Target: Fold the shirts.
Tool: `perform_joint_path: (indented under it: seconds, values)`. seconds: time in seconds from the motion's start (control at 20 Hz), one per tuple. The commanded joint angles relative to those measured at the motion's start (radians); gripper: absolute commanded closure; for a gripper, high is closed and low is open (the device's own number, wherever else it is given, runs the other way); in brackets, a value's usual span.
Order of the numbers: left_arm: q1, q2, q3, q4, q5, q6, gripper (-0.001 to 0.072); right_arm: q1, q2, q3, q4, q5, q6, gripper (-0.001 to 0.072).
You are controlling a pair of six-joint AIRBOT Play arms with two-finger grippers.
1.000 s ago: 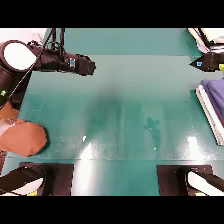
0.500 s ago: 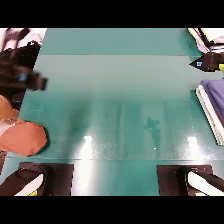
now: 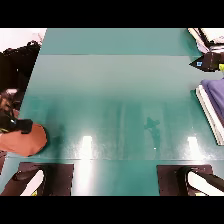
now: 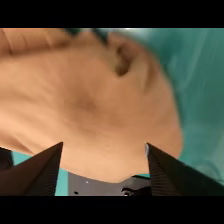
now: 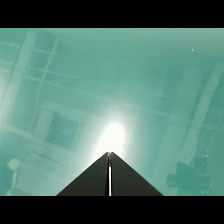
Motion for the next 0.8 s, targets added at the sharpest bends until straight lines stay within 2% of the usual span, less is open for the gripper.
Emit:
perform_joint_path:
  seconds: [0.0,0.2,0.25,0.3,0.5,0.6,0.75]
  values:
    - [0.03,0.007,-0.155,0.013,0.071,-0.033,0.0094,0.001,0.001,0.001,0.0,-0.001,0.0,0.0695]
    - [0.03,0.007,-0.194,0.013,0.097,-0.086,0.0097,0.001,0.001,0.001,0.0,-0.002,0.0,0.0695]
    - [0.03,0.007,-0.193,0.013,0.09,-0.097,0.0256,0.001,0.001,0.001,0.0,-0.002,0.0,0.0695]
    - [0.03,0.007,-0.192,0.012,0.083,-0.095,0.0656,0.0,0.001,0.001,0.0,-0.002,0.0,0.0695]
    - [0.03,0.007,-0.048,-0.005,-0.004,-0.095,0.0683,0.0,0.002,0.001,0.004,-0.009,0.0,0.0695]
    - [0.03,0.007,0.142,-0.055,-0.043,-0.094,0.0684,0.0,0.002,0.016,0.018,-0.02,0.0,0.0695]
    - [0.016,0.007,0.469,-0.221,-0.059,-0.095,0.0684,0.0,0.002,0.092,0.018,-0.04,0.0,0.0695]
